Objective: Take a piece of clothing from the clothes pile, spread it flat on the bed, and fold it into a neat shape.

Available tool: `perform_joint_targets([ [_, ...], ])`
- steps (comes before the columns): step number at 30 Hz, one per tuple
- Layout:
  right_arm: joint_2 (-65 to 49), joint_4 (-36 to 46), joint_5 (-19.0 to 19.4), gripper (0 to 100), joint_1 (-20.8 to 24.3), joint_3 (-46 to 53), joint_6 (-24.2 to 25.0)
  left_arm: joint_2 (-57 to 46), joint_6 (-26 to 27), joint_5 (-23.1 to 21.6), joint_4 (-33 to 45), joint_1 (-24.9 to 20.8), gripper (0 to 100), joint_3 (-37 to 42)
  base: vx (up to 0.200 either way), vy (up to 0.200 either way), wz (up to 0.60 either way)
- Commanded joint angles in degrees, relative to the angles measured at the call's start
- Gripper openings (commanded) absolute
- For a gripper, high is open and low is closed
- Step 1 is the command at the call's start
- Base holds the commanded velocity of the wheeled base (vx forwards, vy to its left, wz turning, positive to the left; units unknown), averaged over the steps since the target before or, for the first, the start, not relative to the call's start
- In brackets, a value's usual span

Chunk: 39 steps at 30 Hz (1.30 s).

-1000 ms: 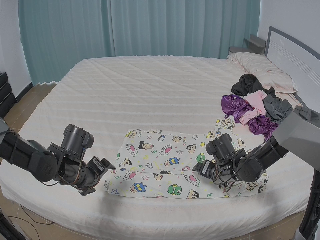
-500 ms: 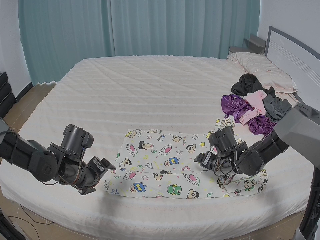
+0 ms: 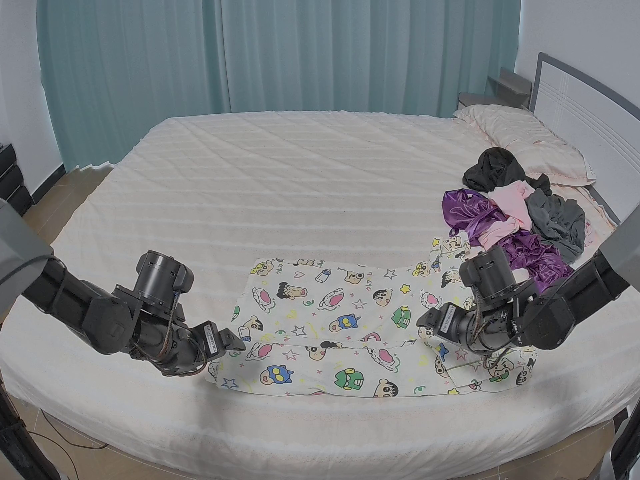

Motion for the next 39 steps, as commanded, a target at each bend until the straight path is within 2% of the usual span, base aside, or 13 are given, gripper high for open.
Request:
perform_joint_targets([
  [1, -3.31, -0.23, -0.17, 100, -3.73, 4.36, -2.48, 5.37, 4.91, -3.80, -1.22, 1.62, 100, -3.00, 0.000, 0.000, 0.00],
  [3, -5.07, -0.58, -0.17, 100, -4.87, 6.38, -3.97, 6.33, 7.11, -6.53, -1.93, 2.06, 100, -4.67, 0.000, 0.000, 0.00],
  [5, -6.30, -0.76, -0.17, 100, -5.57, 7.87, -4.32, 7.65, 7.55, -7.14, -2.01, 1.97, 100, -5.64, 0.000, 0.000, 0.00],
  [12, -7.00, -1.90, -0.52, 100, -7.42, 11.21, -6.79, 9.50, 10.27, -6.70, -1.66, 2.06, 100, -6.78, 0.000, 0.000, 0.00],
  [16, -6.91, -3.04, -1.49, 100, -7.77, 12.18, -8.54, 9.41, 11.86, -6.61, -1.57, 2.32, 100, -6.16, 0.000, 0.000, 0.00],
  [19, -7.35, -3.39, -3.51, 100, -8.21, 13.76, -11.71, 9.41, 13.79, -6.35, -1.66, 2.50, 100, -5.46, 0.000, 0.000, 0.00],
  [24, -8.50, -3.39, -4.83, 100, -8.56, 15.87, -15.14, 10.11, 14.14, -5.12, -2.01, 2.50, 100, -5.46, 0.000, 0.000, 0.00],
  [31, -8.41, -3.30, -5.09, 100, -8.56, 16.84, -17.42, 12.22, 14.14, -5.21, -4.04, 2.41, 100, -6.34, 0.000, 0.000, 0.00],
  [39, -0.23, -5.77, -5.09, 100, -9.26, 14.73, -19.79, 12.92, 13.88, -5.65, -4.83, 2.06, 100, -5.46, 0.000, 0.000, 0.00],
])
